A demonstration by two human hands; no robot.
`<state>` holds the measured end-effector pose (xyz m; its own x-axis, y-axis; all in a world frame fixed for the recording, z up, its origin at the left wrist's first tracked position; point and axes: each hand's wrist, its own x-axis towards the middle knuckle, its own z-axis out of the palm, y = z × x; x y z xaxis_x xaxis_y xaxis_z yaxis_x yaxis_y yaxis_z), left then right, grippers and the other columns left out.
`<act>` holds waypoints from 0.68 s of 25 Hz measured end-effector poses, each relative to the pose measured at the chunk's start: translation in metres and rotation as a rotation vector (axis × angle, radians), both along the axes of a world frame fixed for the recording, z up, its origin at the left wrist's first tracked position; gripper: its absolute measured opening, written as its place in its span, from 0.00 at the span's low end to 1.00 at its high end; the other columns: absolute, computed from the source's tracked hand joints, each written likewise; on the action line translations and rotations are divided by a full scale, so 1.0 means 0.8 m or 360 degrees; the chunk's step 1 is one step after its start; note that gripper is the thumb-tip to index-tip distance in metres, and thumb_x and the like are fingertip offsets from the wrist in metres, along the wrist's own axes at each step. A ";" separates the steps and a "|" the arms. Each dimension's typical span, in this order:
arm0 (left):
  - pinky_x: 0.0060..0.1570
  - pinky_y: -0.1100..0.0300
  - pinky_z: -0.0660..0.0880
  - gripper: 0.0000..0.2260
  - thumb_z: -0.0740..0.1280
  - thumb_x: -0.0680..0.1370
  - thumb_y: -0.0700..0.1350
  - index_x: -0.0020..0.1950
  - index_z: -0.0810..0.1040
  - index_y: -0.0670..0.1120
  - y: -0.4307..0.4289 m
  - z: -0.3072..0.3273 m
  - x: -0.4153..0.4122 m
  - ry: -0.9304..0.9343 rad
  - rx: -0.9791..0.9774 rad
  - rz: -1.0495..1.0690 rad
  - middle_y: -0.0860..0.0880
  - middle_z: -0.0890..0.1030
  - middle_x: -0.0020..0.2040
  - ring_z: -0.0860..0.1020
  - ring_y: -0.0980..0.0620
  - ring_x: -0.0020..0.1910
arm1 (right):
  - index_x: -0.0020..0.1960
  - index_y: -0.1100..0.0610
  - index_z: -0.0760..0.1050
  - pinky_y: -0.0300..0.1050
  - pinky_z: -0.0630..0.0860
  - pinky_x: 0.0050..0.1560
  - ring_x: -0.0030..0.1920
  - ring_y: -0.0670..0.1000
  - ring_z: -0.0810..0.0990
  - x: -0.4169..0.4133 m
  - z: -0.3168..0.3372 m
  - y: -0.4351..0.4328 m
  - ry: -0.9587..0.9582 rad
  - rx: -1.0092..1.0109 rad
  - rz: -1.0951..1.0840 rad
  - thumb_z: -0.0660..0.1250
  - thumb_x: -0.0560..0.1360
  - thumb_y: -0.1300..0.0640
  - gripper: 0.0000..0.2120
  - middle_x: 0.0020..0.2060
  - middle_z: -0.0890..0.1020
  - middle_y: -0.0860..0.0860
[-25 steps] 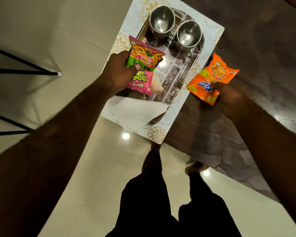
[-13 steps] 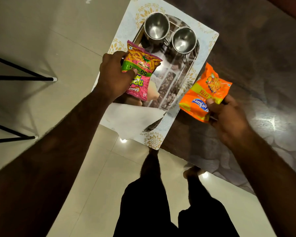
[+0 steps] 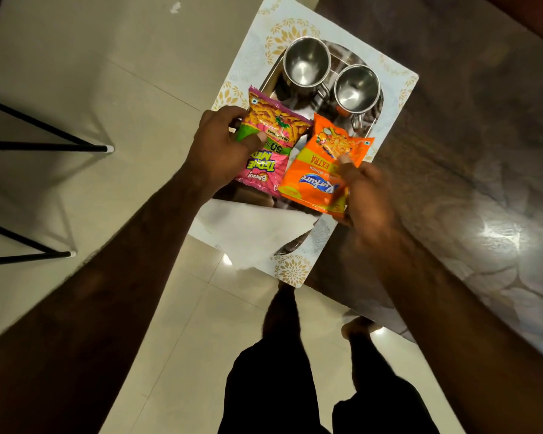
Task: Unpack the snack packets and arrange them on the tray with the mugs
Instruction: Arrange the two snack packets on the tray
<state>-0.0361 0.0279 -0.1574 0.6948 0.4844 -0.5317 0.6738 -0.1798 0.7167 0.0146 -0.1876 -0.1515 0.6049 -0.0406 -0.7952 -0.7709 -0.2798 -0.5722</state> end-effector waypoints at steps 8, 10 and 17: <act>0.63 0.53 0.73 0.18 0.66 0.76 0.42 0.66 0.76 0.44 0.072 -0.042 0.009 0.0229 0.0417 0.0121 0.41 0.75 0.65 0.77 0.43 0.62 | 0.66 0.51 0.75 0.56 0.83 0.53 0.55 0.55 0.86 0.019 -0.028 -0.024 0.0343 0.0048 0.0022 0.64 0.79 0.51 0.16 0.57 0.86 0.54; 0.66 0.51 0.72 0.22 0.65 0.77 0.44 0.72 0.72 0.45 0.085 -0.056 0.013 0.0413 0.0420 -0.0013 0.41 0.73 0.69 0.74 0.41 0.66 | 0.65 0.51 0.76 0.58 0.82 0.57 0.54 0.54 0.87 0.023 -0.034 -0.015 0.0345 0.0053 0.0080 0.66 0.79 0.53 0.15 0.54 0.87 0.52; 0.45 0.56 0.70 0.17 0.68 0.76 0.45 0.63 0.73 0.39 0.067 -0.080 0.029 0.0517 0.0273 -0.0134 0.40 0.80 0.60 0.79 0.40 0.57 | 0.56 0.54 0.79 0.53 0.83 0.49 0.50 0.54 0.87 0.034 -0.059 -0.010 0.0361 -0.0003 0.0076 0.66 0.80 0.57 0.06 0.45 0.88 0.51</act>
<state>-0.0128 0.0819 -0.2217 0.5442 0.5339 -0.6471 0.8389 -0.3431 0.4225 0.0415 -0.1959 -0.1984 0.4122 -0.0177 -0.9109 -0.8655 -0.3201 -0.3854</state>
